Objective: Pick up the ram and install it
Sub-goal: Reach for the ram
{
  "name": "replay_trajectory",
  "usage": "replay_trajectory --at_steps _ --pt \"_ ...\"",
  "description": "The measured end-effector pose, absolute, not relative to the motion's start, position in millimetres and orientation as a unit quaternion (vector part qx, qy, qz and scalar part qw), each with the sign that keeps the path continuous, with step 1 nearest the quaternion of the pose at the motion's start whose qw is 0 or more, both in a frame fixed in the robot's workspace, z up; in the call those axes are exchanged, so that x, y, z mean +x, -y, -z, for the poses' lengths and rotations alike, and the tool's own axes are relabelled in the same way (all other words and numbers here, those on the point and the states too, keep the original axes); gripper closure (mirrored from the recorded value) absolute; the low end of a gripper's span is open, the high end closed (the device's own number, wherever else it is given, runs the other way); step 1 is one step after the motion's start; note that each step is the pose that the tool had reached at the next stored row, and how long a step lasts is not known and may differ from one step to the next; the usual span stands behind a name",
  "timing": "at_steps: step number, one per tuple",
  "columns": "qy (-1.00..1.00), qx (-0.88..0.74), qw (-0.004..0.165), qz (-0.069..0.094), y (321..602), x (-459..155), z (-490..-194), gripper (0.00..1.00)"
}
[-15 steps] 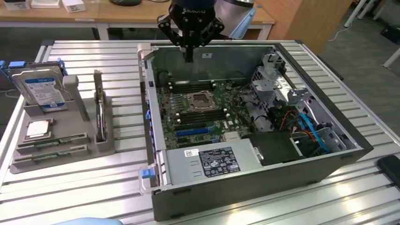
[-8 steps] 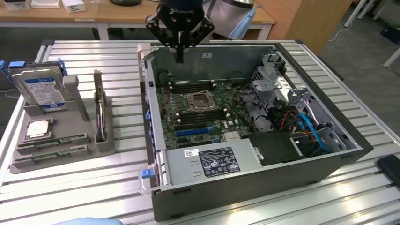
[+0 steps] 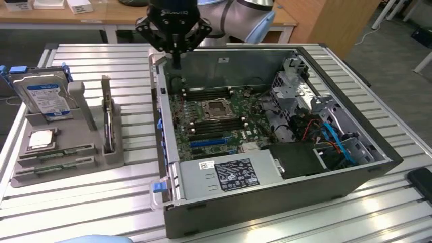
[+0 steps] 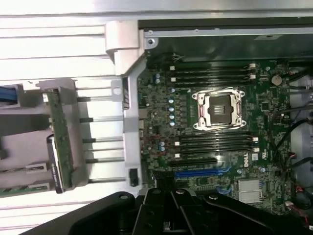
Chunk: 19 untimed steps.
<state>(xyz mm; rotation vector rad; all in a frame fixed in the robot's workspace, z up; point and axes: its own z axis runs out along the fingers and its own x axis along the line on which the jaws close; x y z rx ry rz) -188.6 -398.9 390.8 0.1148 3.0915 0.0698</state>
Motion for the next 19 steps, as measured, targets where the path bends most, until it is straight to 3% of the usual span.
replay_trajectory --at_steps 19 --pt "-0.998 0.037 0.037 -0.023 398.9 -231.3 -390.1 0.9"
